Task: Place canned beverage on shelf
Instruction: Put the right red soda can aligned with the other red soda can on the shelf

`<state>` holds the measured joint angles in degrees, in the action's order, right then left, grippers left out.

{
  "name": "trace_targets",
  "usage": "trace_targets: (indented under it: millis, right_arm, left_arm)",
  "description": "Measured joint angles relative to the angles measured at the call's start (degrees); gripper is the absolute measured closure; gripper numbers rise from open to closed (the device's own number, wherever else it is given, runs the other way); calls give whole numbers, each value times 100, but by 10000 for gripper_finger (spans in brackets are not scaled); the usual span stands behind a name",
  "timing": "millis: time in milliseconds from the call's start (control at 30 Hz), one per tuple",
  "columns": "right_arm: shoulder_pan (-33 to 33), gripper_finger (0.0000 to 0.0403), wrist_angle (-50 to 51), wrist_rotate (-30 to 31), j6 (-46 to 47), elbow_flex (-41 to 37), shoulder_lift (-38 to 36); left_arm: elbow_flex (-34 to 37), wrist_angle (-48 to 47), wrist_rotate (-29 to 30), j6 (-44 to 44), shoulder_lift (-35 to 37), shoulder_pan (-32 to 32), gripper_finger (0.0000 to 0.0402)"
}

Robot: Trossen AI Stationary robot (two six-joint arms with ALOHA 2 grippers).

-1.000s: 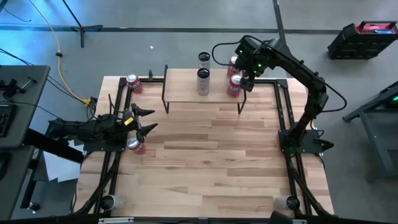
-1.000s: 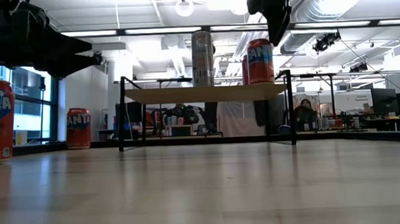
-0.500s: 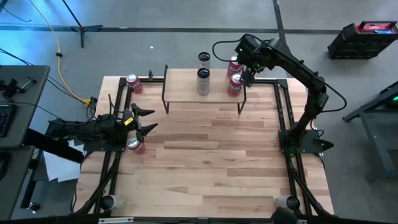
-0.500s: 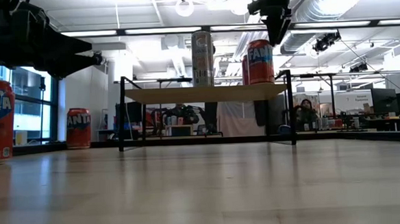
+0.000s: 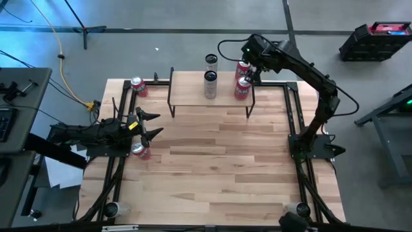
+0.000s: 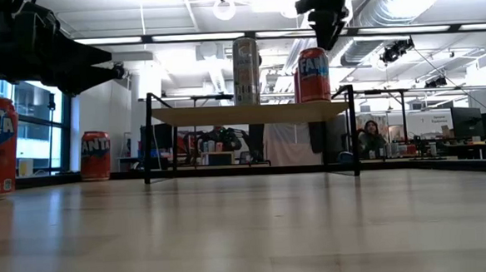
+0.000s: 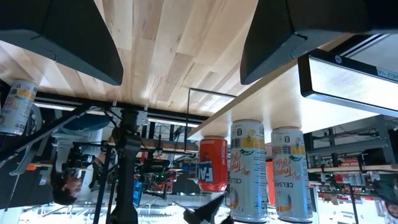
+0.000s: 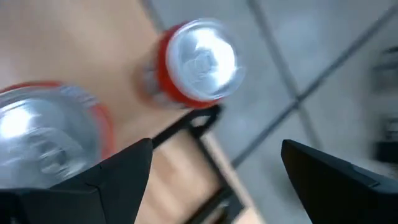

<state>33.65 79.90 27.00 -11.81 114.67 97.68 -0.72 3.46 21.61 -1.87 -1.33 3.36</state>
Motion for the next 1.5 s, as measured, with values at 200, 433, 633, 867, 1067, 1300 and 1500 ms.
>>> trace_targets:
  millis: [200,433,633,867,1067,1300,1500]
  right_arm:
    - [-407,59,-751,-446,-393,117,-51]
    - [-725,59,-727,-937,-371,29,-49]
    - [-1032,59,-698,-1053,-370,22,-17]
    - [-1414,59,-409,-327,-333,-357,38]
    - [-1515,59,-371,24,-157,-741,32]
    - [-1491,59,-256,336,-7,-761,14]
    - [-1491,59,154,542,170,-758,12]
  left_arm:
    - [-1,0,2,0,1,1,88]
    - [-1,0,0,0,1,1,88]
    - [-1,0,2,0,1,0,88]
    - [-1,0,2,0,1,0,88]
    - [-1,0,0,0,-1,1,88]
    - [-1,0,0,0,0,0,88]
    - [0,0,0,0,-1,1,88]
